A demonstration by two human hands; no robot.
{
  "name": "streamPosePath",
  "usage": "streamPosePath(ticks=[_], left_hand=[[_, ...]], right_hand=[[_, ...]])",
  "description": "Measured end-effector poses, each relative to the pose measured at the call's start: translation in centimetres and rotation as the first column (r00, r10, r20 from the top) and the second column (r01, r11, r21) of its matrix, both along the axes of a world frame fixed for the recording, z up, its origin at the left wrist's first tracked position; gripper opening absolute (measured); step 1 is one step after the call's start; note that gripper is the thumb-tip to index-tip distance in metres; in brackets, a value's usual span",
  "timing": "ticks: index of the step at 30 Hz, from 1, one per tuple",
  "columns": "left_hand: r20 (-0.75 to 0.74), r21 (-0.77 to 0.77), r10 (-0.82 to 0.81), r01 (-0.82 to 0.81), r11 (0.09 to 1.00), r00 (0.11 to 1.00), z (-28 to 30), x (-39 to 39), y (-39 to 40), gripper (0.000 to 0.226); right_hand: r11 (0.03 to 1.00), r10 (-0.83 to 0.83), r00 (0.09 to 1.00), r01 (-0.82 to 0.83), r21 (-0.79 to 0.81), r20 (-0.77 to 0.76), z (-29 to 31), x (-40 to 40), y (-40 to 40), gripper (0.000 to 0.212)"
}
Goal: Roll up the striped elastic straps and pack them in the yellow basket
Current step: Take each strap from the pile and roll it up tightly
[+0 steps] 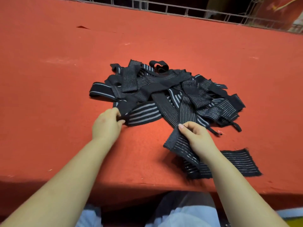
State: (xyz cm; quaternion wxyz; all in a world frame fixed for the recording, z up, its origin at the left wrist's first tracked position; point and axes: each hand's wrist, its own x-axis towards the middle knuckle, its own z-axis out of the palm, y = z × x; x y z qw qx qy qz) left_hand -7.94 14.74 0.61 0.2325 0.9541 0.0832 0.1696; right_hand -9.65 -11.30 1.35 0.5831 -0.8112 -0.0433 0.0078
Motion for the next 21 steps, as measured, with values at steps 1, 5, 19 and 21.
streamPosePath(ticks=[1, 5, 19, 21], left_hand=[[0.099, 0.096, -0.059, 0.05, 0.994, 0.993, -0.1, 0.1, 1.1, 0.015], [0.014, 0.238, -0.238, 0.228, 0.944, 0.971, -2.9, -0.6, 2.7, 0.011], [-0.228, -0.065, -0.358, 0.353, 0.933, 0.906, -5.5, -4.4, 4.3, 0.066], [-0.138, -0.293, -0.303, 0.253, 0.922, 0.943, -4.9, -5.2, 4.0, 0.046]], right_hand=[[1.0, 0.023, 1.0, -0.023, -0.016, 0.004, -0.3, 0.2, 0.9, 0.026], [0.993, 0.076, 0.997, -0.075, -0.089, 0.004, -1.1, 1.0, 4.5, 0.027], [0.897, 0.327, 0.94, -0.34, -0.282, -0.096, -3.1, 1.1, 13.4, 0.013], [0.898, 0.33, 0.938, -0.346, -0.273, -0.102, -3.4, 1.1, 14.0, 0.013]])
